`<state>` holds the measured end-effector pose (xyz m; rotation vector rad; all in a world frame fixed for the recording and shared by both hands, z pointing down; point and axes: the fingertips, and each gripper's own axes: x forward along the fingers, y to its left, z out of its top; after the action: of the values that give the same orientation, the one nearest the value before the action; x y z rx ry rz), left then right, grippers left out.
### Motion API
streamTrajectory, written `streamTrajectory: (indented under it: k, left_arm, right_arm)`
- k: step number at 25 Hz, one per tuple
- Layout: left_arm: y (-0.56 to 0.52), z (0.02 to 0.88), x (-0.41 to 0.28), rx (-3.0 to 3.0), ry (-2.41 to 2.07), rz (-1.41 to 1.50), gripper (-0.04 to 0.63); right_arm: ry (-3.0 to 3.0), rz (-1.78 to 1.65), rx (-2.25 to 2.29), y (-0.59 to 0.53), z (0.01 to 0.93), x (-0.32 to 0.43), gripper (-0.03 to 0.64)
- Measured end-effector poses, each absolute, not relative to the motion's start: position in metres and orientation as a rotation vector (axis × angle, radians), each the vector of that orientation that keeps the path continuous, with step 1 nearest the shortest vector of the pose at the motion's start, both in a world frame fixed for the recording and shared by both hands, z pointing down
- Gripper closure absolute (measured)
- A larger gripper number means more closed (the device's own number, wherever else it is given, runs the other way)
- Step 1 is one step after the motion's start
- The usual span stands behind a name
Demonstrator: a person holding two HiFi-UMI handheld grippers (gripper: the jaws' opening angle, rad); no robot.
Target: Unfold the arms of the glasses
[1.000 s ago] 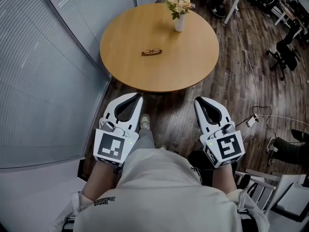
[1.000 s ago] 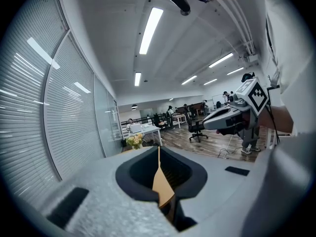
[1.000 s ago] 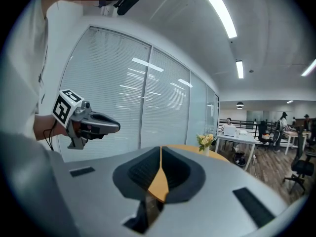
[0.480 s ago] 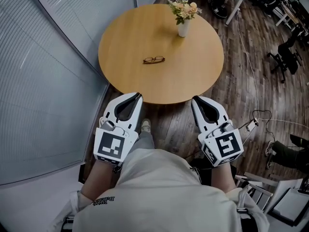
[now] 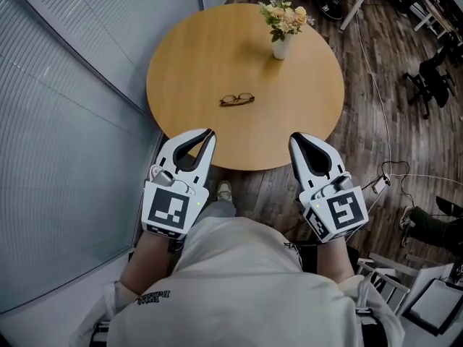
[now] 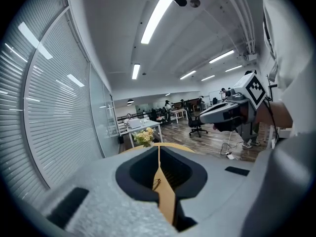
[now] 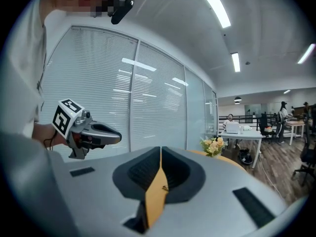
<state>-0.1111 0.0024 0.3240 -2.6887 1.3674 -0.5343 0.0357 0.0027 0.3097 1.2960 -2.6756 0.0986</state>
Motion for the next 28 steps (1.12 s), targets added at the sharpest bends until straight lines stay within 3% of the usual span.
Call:
streamTrajectory:
  k: [18, 28]
  left_arm:
    - [-0.093, 0.347, -0.166, -2.746, 1.304, -0.529, 0.565]
    - [-0.105, 0.341, -0.156, -2.785, 1.362, -0.434, 0.572]
  right_arm:
    - [-2.538, 0.102, 1.348, -0.083, 0.326, -0.014, 0.586]
    - [-2.533, 0.164, 1.294, -0.102, 0.343, -0.001, 0.586]
